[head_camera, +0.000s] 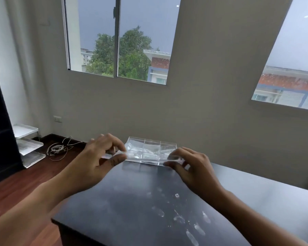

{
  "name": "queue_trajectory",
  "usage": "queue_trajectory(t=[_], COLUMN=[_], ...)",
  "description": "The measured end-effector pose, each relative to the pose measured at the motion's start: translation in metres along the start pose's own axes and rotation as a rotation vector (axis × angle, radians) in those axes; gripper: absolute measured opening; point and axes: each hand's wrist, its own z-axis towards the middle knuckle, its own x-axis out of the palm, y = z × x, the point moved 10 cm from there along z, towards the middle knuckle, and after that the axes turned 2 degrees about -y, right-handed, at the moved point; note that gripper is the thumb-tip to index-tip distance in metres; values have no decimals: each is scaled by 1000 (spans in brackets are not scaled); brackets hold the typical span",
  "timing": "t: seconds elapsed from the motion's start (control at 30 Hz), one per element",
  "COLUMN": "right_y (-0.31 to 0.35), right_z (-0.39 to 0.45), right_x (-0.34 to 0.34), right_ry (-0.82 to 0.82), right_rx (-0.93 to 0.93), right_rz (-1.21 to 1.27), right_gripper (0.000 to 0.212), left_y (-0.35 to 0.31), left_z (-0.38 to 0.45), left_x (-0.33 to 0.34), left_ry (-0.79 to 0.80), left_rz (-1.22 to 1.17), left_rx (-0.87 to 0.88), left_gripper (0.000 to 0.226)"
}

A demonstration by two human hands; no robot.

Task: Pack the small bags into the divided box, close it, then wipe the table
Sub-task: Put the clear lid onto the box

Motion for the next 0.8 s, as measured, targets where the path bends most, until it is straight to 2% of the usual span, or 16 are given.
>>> queue_trajectory(t=[0.13, 0.27, 0.3, 0.4, 0.47, 0.53, 0.6, 0.67, 0.8], right_y=[-29, -55, -58, -64, -71, -80, -92, -108, -132], right_z=[17, 32, 36, 51, 60, 70, 78, 79, 76], right_x=[8, 27, 28, 40, 49, 57, 66, 74, 89], right_ry=[-2, -11, -38, -21, 35, 107, 212, 331, 516], right_rx=[246, 401, 394, 296, 250, 250, 278, 328, 360], right_rz=[178, 217, 201, 61, -69, -176, -221, -222, -228], right_gripper=[19, 29, 42, 115, 141, 139, 122, 111, 104], left_y=[46, 82, 89, 99, 105, 113, 120, 128, 138], left_z=[6, 29, 37, 59, 69, 72, 70, 68, 62], left_x=[5, 28, 31, 39, 47, 54, 59, 68, 86], left_ry=[-164, -246, -278, -378, -422, -453, -458, -405, -269], left_rz=[-192, -216, -231, -269, -277, -253, -225, -211, -166], left_rx=[-235, -324, -336, -347, -365, -385, -397, -423, -465], left_gripper=[33, 30, 34, 51, 56, 58, 58, 58, 53])
